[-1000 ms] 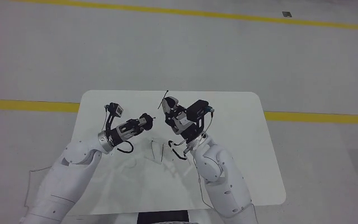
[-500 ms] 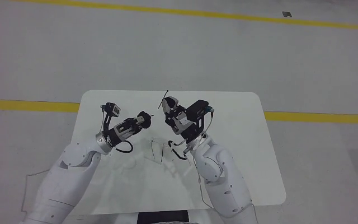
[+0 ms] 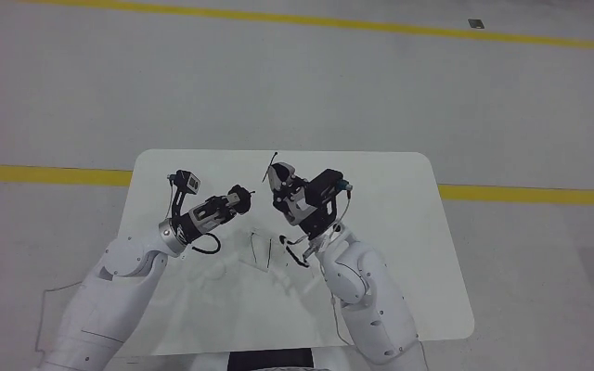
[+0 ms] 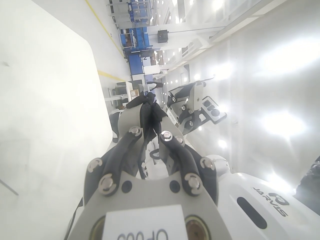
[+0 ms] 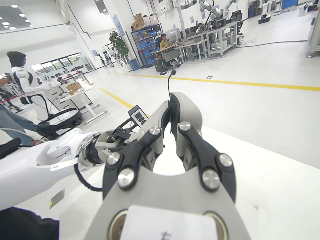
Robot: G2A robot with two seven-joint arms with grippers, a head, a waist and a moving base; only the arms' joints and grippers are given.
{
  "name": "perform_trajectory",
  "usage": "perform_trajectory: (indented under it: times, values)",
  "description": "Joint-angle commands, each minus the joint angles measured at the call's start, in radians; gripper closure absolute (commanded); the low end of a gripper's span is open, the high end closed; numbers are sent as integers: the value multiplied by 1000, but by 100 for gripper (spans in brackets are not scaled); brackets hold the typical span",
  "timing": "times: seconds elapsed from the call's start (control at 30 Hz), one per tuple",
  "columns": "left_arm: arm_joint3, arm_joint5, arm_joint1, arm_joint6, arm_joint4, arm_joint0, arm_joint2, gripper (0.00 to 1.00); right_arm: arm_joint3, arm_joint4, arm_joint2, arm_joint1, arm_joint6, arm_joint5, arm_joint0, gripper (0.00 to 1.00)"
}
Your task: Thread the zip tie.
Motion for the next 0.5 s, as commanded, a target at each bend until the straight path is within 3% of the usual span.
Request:
perform_trajectory:
  times: [0.0, 0.47]
  values:
    - [0, 0, 0, 0, 0, 0, 0, 100, -4, -38, -12, 3, -17, 2, -10, 100]
    - [0, 0, 0, 0, 0, 0, 0, 100, -3, -111, -50, 12, -86, 39, -43, 100]
